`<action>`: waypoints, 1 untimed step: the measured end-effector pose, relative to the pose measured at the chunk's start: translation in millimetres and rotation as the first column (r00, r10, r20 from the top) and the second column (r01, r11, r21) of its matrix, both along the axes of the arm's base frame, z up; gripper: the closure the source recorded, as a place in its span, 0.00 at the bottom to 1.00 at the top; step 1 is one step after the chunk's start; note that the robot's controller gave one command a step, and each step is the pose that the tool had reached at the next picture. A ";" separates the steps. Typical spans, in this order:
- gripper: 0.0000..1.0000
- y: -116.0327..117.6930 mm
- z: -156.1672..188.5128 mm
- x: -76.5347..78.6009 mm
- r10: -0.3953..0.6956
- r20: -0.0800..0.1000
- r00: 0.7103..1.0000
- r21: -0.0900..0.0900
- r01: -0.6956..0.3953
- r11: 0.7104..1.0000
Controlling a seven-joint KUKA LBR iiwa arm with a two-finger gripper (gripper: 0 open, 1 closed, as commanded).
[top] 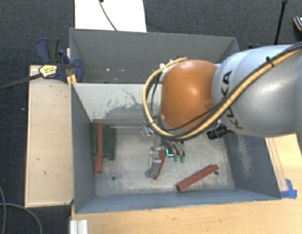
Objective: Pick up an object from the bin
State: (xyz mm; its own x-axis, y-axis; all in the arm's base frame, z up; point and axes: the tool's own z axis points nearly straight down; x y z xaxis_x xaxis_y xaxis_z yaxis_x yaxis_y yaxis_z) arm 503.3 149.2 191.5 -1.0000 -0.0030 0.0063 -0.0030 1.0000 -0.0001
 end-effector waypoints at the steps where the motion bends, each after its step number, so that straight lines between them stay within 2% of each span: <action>1: 0.00 -50.5 -109.9 3.0 0.431 0.004 0.902 0.000 -0.431 0.902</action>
Offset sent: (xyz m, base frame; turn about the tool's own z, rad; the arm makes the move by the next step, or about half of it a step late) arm 0.0035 -0.0496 -0.1088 -0.4475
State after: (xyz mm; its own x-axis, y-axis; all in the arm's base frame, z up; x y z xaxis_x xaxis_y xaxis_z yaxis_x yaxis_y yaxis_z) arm 506.3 98.7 81.6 -0.9009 -0.4340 0.0022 -0.4340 0.9009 0.0003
